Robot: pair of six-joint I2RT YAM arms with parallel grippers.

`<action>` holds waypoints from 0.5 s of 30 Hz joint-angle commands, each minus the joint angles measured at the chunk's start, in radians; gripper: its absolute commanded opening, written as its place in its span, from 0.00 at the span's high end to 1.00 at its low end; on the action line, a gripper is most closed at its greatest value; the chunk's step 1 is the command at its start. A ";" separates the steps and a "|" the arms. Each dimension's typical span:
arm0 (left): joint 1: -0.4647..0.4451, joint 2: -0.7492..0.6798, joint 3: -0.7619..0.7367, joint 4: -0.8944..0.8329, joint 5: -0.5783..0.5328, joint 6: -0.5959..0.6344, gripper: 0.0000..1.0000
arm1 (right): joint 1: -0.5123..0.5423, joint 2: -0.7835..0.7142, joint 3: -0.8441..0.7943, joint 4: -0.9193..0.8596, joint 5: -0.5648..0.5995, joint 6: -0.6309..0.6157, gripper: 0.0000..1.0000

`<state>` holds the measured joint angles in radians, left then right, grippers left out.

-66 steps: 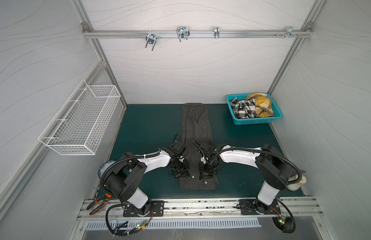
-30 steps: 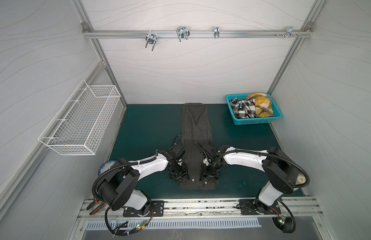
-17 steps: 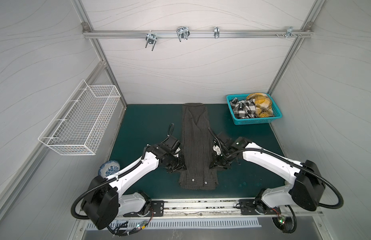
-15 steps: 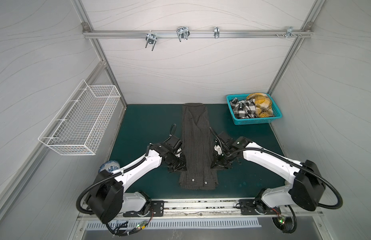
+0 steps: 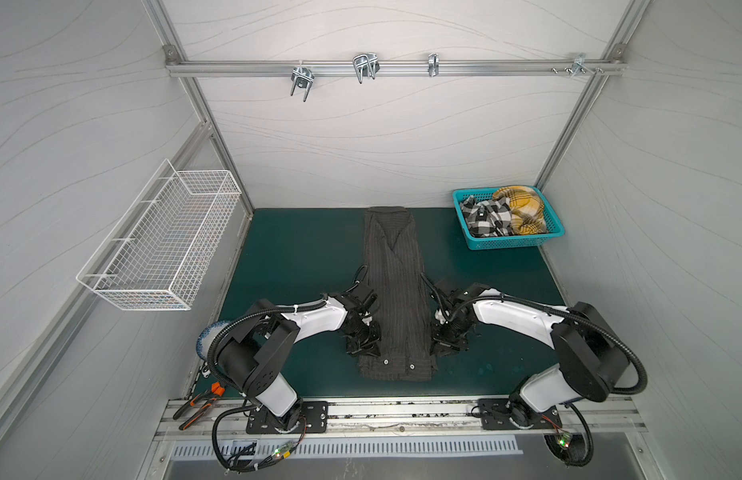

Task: Fold and stack the long sleeve shirts
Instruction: 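Open both grippers and draw them back from the shirt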

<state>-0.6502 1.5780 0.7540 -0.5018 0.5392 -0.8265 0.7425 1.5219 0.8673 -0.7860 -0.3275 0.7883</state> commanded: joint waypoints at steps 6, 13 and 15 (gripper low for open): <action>0.013 -0.377 0.083 -0.216 -0.222 0.072 0.45 | 0.030 -0.157 0.140 -0.168 0.170 -0.038 0.28; 0.270 -0.370 -0.116 -0.221 -0.019 0.095 0.41 | -0.022 -0.277 -0.006 0.002 0.025 0.009 0.24; 0.271 -0.340 -0.126 -0.200 -0.011 0.098 0.38 | -0.038 -0.254 -0.034 0.011 -0.034 -0.015 0.27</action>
<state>-0.3859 1.2034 0.6537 -0.6609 0.4541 -0.7536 0.7273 1.2423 0.8768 -0.8070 -0.2726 0.7734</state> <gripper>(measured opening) 0.608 0.735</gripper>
